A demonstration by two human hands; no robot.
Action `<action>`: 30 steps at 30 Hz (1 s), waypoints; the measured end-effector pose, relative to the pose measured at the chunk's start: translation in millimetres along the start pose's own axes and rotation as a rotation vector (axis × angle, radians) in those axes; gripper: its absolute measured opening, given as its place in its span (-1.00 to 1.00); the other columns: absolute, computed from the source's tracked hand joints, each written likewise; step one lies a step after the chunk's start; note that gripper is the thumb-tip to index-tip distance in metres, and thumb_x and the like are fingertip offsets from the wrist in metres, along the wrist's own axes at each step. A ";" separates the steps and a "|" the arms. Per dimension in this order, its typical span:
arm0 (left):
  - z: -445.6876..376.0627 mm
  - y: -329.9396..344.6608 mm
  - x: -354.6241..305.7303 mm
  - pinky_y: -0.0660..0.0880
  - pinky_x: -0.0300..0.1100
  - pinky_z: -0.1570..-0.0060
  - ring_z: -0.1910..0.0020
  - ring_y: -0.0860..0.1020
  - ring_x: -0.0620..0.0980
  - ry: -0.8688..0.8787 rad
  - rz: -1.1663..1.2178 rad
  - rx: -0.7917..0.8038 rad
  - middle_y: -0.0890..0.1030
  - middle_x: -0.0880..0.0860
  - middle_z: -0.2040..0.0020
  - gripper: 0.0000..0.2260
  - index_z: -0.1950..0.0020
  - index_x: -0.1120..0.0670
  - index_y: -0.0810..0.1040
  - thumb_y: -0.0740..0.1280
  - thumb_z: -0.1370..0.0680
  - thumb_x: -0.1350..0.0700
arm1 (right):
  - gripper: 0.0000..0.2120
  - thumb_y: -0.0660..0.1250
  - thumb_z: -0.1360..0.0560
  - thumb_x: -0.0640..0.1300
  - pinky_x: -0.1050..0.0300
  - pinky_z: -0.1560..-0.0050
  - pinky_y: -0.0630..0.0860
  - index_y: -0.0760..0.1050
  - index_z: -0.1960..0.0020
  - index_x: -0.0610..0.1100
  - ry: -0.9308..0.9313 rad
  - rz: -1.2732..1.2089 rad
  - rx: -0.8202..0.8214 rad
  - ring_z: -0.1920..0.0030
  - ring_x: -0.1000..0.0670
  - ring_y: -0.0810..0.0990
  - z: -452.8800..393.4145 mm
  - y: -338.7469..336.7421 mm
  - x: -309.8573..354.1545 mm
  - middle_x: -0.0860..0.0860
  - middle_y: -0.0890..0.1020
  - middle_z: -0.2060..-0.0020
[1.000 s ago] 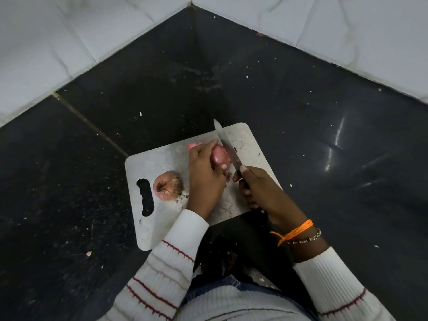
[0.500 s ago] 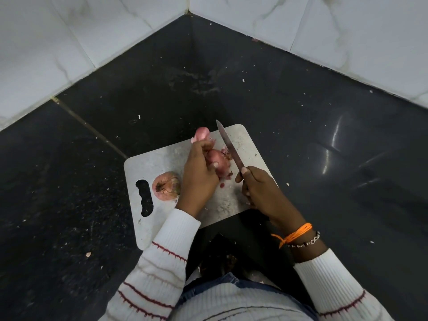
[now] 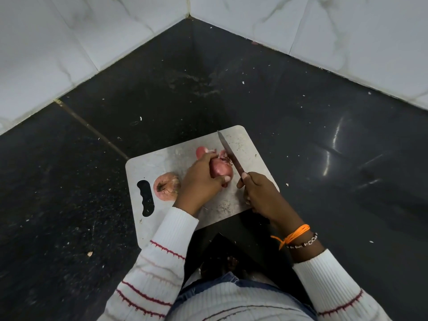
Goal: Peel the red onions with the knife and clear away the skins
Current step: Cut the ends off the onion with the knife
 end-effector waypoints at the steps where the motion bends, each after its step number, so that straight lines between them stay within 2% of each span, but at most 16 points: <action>1: 0.7 -1.5 -0.6 0.37 -0.05 -0.27 -0.28 0.43 0.07 0.007 0.003 -0.050 0.43 0.06 -0.34 -0.47 -0.38 0.00 0.32 0.42 -0.46 0.15 | -0.67 0.00 -0.63 -0.05 0.14 0.23 0.37 0.42 0.20 -0.08 -0.034 0.024 -0.025 0.34 0.05 0.39 0.5 -1.6 4.0 0.03 0.41 0.38; 4: 1.8 -10.4 -1.9 0.40 -0.05 -0.27 -0.26 0.42 0.08 0.074 -0.047 -0.263 0.40 0.07 -0.32 -0.47 -0.37 0.03 0.33 0.41 -0.44 0.23 | -0.69 -0.01 -0.63 -0.06 0.19 0.26 0.35 0.43 0.12 -0.13 -0.126 0.038 -0.067 0.35 0.07 0.39 3.3 -2.7 17.1 0.08 0.41 0.39; 7: 1.5 -10.9 -2.5 0.44 -0.09 -0.20 -0.22 0.42 0.07 0.141 -0.092 -0.352 0.40 0.07 -0.28 -0.47 -0.32 0.04 0.35 0.42 -0.40 0.27 | -0.70 0.01 -0.63 -0.08 0.30 0.31 0.34 0.44 0.13 -0.14 -0.163 0.063 -0.034 0.36 0.10 0.40 4.7 5.7 20.6 0.09 0.42 0.41; 9: 2.4 -9.6 -3.1 0.43 -0.12 -0.18 -0.22 0.41 0.06 0.165 -0.120 -0.367 0.39 0.07 -0.28 -0.48 -0.30 0.04 0.37 0.43 -0.39 0.27 | -0.71 0.02 -0.63 -0.09 0.42 0.33 0.32 0.44 0.13 -0.15 -0.150 0.067 -0.025 0.34 0.19 0.40 4.4 10.6 17.6 0.16 0.42 0.40; 12: 0.6 -9.2 -1.8 0.45 -0.04 -0.23 -0.25 0.41 0.06 0.165 -0.096 -0.353 0.38 0.06 -0.30 -0.49 -0.30 0.04 0.38 0.45 -0.40 0.23 | -0.69 0.00 -0.63 -0.07 0.34 0.29 0.33 0.44 0.11 -0.16 -0.107 0.070 -0.050 0.32 0.14 0.41 3.0 9.7 12.3 0.13 0.43 0.37; 14: -1.3 -11.3 0.5 0.43 -0.05 -0.25 -0.26 0.41 0.04 0.150 -0.041 -0.333 0.40 0.05 -0.31 -0.52 -0.31 0.02 0.39 0.43 -0.42 0.19 | -0.70 -0.02 -0.63 -0.07 0.35 0.26 0.33 0.43 0.09 -0.15 -0.093 0.066 -0.063 0.28 0.14 0.41 3.8 7.7 9.7 0.15 0.42 0.33; 18: -0.8 -16.0 -2.3 0.37 -0.28 -0.15 -0.23 0.45 -0.03 0.176 0.077 -0.277 0.48 0.05 -0.27 -0.61 -0.32 0.01 0.45 0.31 -0.51 0.25 | -0.74 0.00 -0.63 -0.09 0.44 0.34 0.32 0.41 0.09 -0.13 -0.118 0.093 -0.091 0.32 0.18 0.38 9.3 4.8 10.1 0.15 0.39 0.35; 22: 1.8 -14.1 -5.5 0.40 -0.25 -0.15 -0.21 0.46 -0.03 0.177 0.046 -0.314 0.49 0.04 -0.26 -0.57 -0.33 0.03 0.45 0.40 -0.47 0.18 | -0.74 0.00 -0.63 -0.10 0.39 0.36 0.30 0.41 0.08 -0.15 -0.113 0.097 -0.063 0.34 0.15 0.39 13.4 7.8 12.8 0.09 0.40 0.37; 25: 2.7 -10.6 -6.3 0.35 -0.31 -0.11 -0.20 0.46 -0.03 0.168 0.028 -0.352 0.49 0.04 -0.26 -0.56 -0.32 0.04 0.45 0.42 -0.45 0.13 | -0.74 -0.01 -0.63 -0.11 0.40 0.34 0.31 0.41 0.06 -0.16 -0.109 0.158 -0.054 0.31 0.16 0.40 13.8 7.2 14.8 0.11 0.41 0.34; 29: 2.2 -9.2 -6.7 0.35 -0.28 -0.14 -0.23 0.45 -0.01 0.154 0.044 -0.361 0.49 0.05 -0.28 -0.59 -0.32 0.05 0.44 0.39 -0.48 0.12 | -0.66 -0.01 -0.63 -0.09 0.08 0.16 0.43 0.43 0.01 -0.30 -0.116 0.222 -0.070 0.17 -0.09 0.51 17.1 5.1 17.5 -0.07 0.50 0.22; 30: 2.3 -8.3 -6.2 0.35 -0.33 -0.13 -0.23 0.45 -0.02 0.151 0.067 -0.350 0.49 0.04 -0.28 -0.59 -0.32 0.04 0.43 0.38 -0.49 0.13 | -0.66 -0.01 -0.63 -0.09 0.05 0.15 0.43 0.43 0.00 -0.30 -0.111 0.233 -0.065 0.14 -0.13 0.51 16.8 5.1 18.0 -0.11 0.51 0.18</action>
Point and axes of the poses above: each hand's wrist, its own z-axis away from the middle knuckle, its own y-axis out of the palm, x = y × z, the point moved 7 cm from there along -z, towards the middle knuckle
